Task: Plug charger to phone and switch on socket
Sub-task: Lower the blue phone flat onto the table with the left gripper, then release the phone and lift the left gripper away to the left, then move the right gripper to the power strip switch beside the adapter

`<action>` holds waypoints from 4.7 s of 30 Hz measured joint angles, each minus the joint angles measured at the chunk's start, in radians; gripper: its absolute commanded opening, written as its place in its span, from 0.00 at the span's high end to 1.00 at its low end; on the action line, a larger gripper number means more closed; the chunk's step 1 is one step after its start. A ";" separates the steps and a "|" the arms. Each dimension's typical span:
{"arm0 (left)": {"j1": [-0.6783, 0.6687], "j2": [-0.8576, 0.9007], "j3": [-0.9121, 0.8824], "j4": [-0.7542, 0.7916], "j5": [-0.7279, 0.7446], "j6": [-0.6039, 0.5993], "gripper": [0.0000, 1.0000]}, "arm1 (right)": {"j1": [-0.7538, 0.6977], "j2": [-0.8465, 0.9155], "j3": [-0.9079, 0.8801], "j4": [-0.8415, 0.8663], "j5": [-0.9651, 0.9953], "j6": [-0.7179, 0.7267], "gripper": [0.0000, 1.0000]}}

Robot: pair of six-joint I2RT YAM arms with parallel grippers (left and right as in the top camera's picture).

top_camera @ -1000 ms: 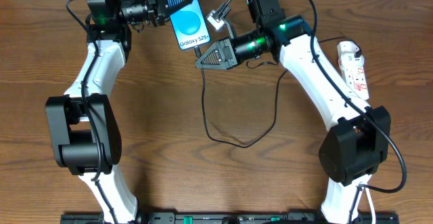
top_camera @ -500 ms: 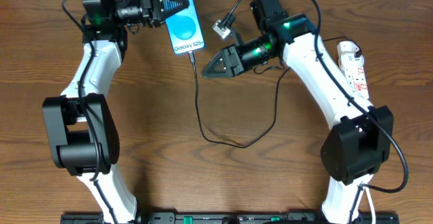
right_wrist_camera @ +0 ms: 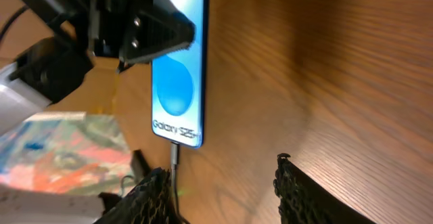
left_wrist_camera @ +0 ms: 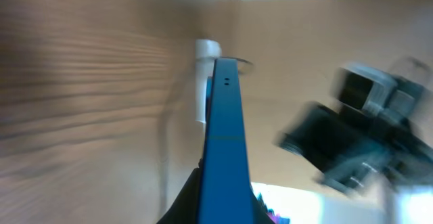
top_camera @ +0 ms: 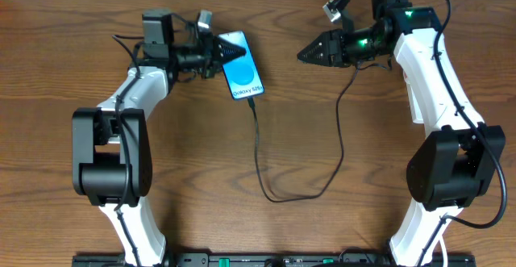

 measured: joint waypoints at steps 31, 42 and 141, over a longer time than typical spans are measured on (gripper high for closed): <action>-0.097 0.087 -0.050 -0.161 -0.547 0.124 0.48 | 0.036 0.000 0.000 -0.048 0.326 0.063 0.53; -0.095 0.071 -0.034 -0.172 -0.518 0.125 0.10 | 0.036 0.000 0.000 -0.064 0.330 0.062 0.53; 0.296 -0.542 -0.057 -0.484 -0.854 0.341 0.09 | -0.573 0.063 0.007 -0.061 0.476 0.007 0.99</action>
